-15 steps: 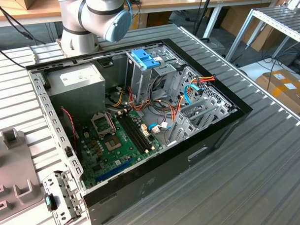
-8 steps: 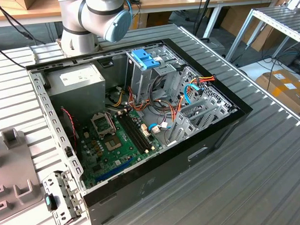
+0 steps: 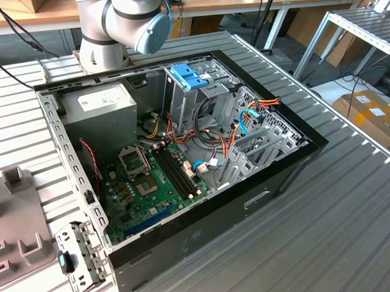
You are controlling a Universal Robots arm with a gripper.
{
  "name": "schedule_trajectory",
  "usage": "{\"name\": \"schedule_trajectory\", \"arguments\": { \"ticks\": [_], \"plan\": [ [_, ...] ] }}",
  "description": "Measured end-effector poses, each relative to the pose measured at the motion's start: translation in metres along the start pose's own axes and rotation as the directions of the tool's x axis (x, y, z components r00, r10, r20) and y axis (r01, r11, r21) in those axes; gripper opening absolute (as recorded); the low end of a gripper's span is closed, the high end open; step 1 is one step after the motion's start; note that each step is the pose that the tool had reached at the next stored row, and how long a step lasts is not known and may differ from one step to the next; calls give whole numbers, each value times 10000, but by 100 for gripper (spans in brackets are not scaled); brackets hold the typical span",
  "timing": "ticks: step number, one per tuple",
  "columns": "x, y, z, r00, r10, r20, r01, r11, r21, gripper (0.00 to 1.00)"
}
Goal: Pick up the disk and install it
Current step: 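Pick up the disk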
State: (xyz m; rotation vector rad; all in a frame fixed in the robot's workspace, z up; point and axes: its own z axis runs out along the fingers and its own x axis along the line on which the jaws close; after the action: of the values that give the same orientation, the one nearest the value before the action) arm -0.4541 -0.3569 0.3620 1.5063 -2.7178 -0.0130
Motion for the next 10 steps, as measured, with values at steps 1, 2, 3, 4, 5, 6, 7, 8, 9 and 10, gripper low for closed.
{"name": "schedule_trajectory", "arguments": {
  "ticks": [1, 2, 3, 4, 5, 6, 7, 8, 9, 10],
  "plan": [
    [0, 0, 1, 9999, -131, 0, 131, 9999, 7, 11],
    [0, 0, 1, 9996, -289, -1, 289, 9996, 15, 11],
    [0, 0, 1, 9991, -430, -4, 430, 9991, 21, 11],
    [0, 0, 1, 9983, -581, -6, 581, 9983, 26, 11],
    [0, 0, 0, 9971, -767, -10, 767, 9971, 33, 11],
    [0, 0, 0, 9960, -899, -12, 899, 9959, 39, 11],
    [0, 0, 1, 9926, -1212, -19, 1212, 9926, 51, 11],
    [0, 0, 0, 9895, -1447, -23, 1447, 9895, 60, 11],
    [0, 0, 0, 9853, -1708, -28, 1708, 9853, 73, 11],
    [0, 0, 0, 9822, -1876, -31, 1876, 9822, 81, 11]
  ]
}}
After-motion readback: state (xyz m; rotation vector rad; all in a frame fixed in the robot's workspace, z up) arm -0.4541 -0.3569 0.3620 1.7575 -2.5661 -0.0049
